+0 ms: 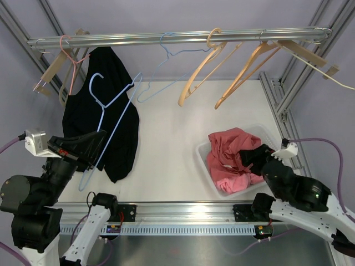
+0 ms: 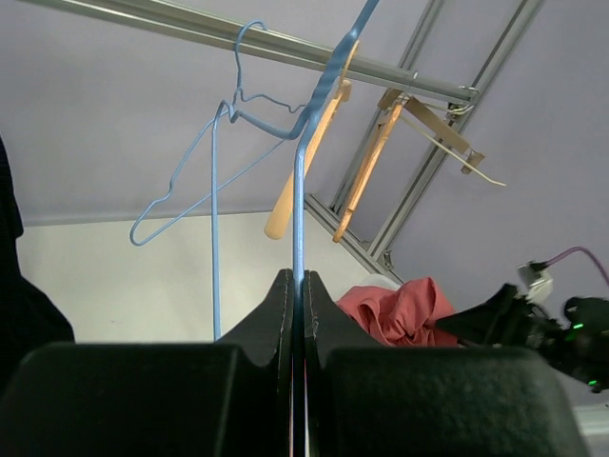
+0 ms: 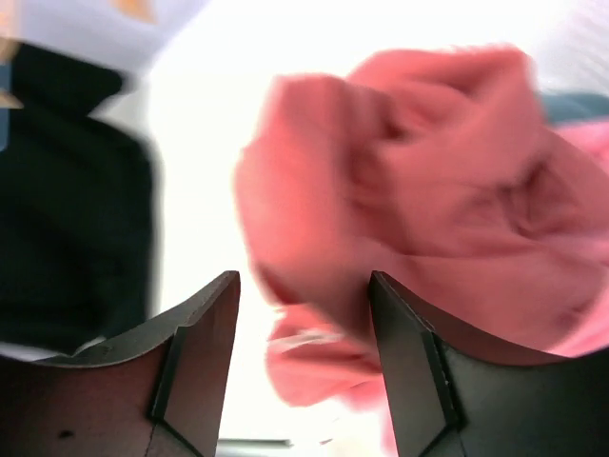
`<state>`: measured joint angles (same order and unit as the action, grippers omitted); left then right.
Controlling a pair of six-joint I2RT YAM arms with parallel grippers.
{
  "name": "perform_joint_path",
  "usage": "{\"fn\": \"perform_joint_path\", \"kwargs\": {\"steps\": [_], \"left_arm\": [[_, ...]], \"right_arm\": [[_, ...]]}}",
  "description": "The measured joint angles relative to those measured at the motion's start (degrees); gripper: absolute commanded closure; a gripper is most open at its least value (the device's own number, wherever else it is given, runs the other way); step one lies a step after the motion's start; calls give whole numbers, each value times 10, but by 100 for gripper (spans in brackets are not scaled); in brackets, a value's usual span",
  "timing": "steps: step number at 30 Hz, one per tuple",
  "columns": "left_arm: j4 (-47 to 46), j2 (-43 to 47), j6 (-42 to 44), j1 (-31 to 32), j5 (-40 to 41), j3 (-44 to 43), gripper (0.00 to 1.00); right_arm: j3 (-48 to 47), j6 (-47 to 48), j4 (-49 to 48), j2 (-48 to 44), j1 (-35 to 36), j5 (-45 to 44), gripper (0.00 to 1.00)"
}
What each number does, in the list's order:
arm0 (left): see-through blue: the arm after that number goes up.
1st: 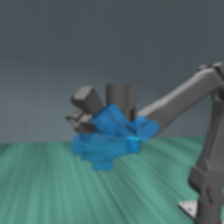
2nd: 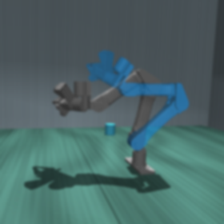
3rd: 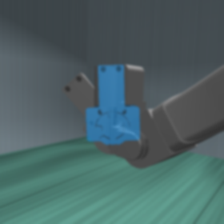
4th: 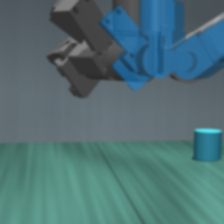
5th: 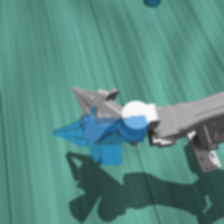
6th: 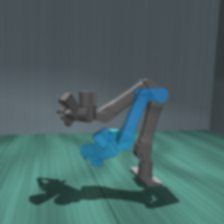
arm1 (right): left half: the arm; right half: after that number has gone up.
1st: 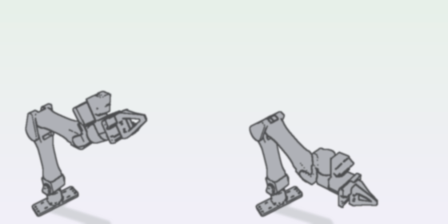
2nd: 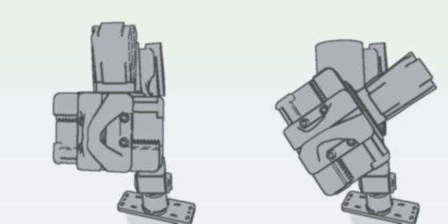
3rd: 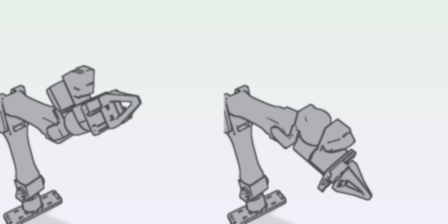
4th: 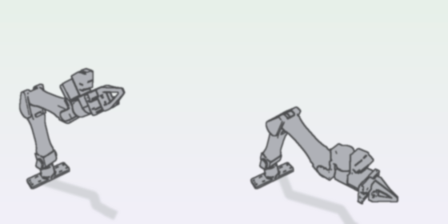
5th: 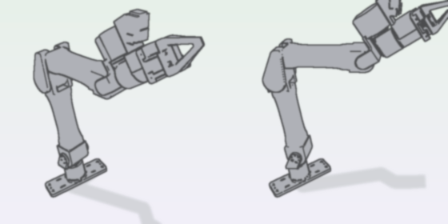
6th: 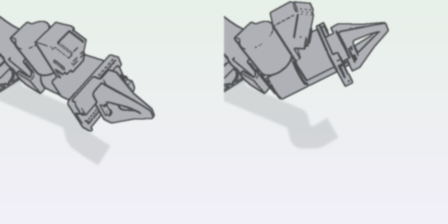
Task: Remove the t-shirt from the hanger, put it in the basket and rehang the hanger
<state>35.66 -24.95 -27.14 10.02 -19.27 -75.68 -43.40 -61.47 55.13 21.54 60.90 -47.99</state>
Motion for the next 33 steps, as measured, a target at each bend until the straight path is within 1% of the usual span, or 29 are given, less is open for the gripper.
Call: {"fn": "perform_joint_path", "kwargs": {"steps": [2,3,5,6,7,9,10,12,14,18,20,22,25,27,28,33], "left_arm": [[4,-2,3,0,7,3,100],[6,-3,4,0,10,4,100],[7,-7,7,0,18,6,100],[7,-9,9,0,23,7,100],[7,-10,11,0,29,9,100],[8,-17,15,0,40,13,100],[9,-22,17,0,45,14,100],[8,-34,20,0,52,14,100],[8,-49,22,0,58,14,100],[9,-77,23,0,63,13,100],[9,-89,24,0,63,10,100],[10,-101,27,0,63,5,100],[7,-117,28,0,63,-1,100],[6,-128,29,0,63,-2,100],[6,-135,30,0,64,-2,100],[2,-184,34,0,61,-14,100]], "right_arm": [[-60,31,-4,11,0,25,36],[-87,49,-5,19,0,37,39],[-131,87,-13,39,0,64,52],[-144,104,-20,50,0,78,61],[-153,124,-28,62,0,90,79],[-159,156,-44,89,0,101,95],[-159,169,-51,107,0,99,100],[-158,200,-70,151,-2,86,100],[-157,237,-97,193,-21,87,100],[-135,283,-181,259,-148,156,100],[-99,284,-216,276,-184,184,100],[-42,272,-241,281,-196,208,100],[64,226,-270,258,-197,231,100],[128,189,-285,222,-198,246,100],[166,162,-297,188,-198,256,100],[222,110,-308,73,-198,265,100]]}}
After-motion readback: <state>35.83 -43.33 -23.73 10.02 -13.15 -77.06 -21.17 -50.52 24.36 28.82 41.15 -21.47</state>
